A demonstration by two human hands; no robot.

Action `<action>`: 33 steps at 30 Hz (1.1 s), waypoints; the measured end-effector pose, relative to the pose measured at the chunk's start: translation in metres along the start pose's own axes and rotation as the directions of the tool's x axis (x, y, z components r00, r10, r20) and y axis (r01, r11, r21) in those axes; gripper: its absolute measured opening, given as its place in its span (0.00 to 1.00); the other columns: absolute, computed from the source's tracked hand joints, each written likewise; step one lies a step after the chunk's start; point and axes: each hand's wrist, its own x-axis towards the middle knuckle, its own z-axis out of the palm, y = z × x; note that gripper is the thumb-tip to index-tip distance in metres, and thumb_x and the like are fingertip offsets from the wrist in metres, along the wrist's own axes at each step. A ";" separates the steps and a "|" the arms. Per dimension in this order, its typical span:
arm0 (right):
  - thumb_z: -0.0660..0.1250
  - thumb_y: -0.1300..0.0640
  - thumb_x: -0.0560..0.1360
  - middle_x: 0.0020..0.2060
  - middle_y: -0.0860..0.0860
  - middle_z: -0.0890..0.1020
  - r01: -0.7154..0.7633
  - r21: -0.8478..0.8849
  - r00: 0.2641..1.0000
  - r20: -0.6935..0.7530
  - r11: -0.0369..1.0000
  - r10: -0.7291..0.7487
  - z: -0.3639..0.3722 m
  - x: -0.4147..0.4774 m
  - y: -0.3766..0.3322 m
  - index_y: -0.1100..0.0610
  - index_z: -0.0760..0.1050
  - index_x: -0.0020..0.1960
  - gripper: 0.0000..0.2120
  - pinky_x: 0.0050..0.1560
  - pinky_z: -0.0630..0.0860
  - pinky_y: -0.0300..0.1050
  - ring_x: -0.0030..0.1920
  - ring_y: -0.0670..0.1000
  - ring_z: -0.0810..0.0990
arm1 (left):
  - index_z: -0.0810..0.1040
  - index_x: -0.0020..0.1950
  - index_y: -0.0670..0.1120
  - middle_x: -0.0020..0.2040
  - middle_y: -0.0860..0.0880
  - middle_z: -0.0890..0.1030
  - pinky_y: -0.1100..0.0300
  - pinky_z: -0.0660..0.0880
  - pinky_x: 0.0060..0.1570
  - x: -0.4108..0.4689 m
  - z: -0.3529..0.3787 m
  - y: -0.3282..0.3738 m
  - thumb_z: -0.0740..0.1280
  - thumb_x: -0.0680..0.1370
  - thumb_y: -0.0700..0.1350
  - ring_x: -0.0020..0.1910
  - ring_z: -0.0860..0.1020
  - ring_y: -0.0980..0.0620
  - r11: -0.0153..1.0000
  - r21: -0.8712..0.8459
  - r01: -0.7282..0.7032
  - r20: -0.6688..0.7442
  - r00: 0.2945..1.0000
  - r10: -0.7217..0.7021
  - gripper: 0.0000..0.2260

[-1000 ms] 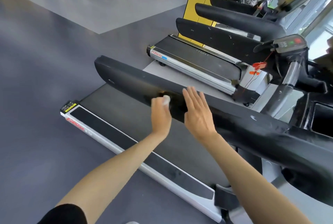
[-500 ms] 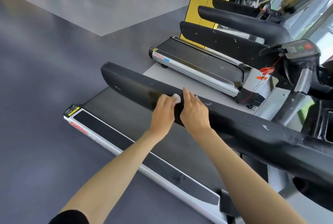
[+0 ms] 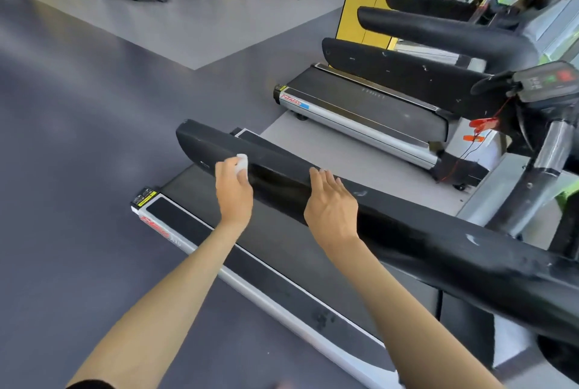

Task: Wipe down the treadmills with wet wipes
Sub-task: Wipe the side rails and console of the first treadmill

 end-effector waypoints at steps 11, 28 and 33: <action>0.61 0.72 0.68 0.55 0.67 0.80 0.085 0.128 0.996 0.003 0.988 -0.086 0.030 0.015 -0.034 0.71 0.77 0.57 0.18 0.63 0.74 0.61 0.58 0.65 0.79 | 0.65 0.37 0.46 0.38 0.48 0.70 0.61 0.68 0.39 0.014 -0.008 -0.021 0.55 0.81 0.40 0.42 0.68 0.54 0.989 0.007 -0.147 0.126 0.981 0.145 0.12; 0.57 0.73 0.66 0.56 0.63 0.81 -0.264 -0.008 0.961 -0.093 0.965 0.262 0.076 0.028 -0.102 0.73 0.72 0.63 0.25 0.65 0.68 0.57 0.61 0.62 0.79 | 0.72 0.50 0.49 0.43 0.52 0.70 0.55 0.74 0.40 0.042 -0.025 -0.046 0.60 0.78 0.33 0.43 0.70 0.51 0.925 -0.174 -0.338 0.199 0.908 0.369 0.10; 0.59 0.78 0.63 0.56 0.63 0.81 -0.291 0.021 0.947 -0.131 0.956 0.292 0.078 0.027 -0.107 0.72 0.73 0.61 0.26 0.66 0.65 0.58 0.61 0.63 0.78 | 0.74 0.59 0.46 0.46 0.49 0.72 0.62 0.76 0.42 0.055 -0.023 -0.067 0.57 0.79 0.40 0.44 0.73 0.54 0.759 -0.267 -0.594 0.241 0.721 0.649 0.11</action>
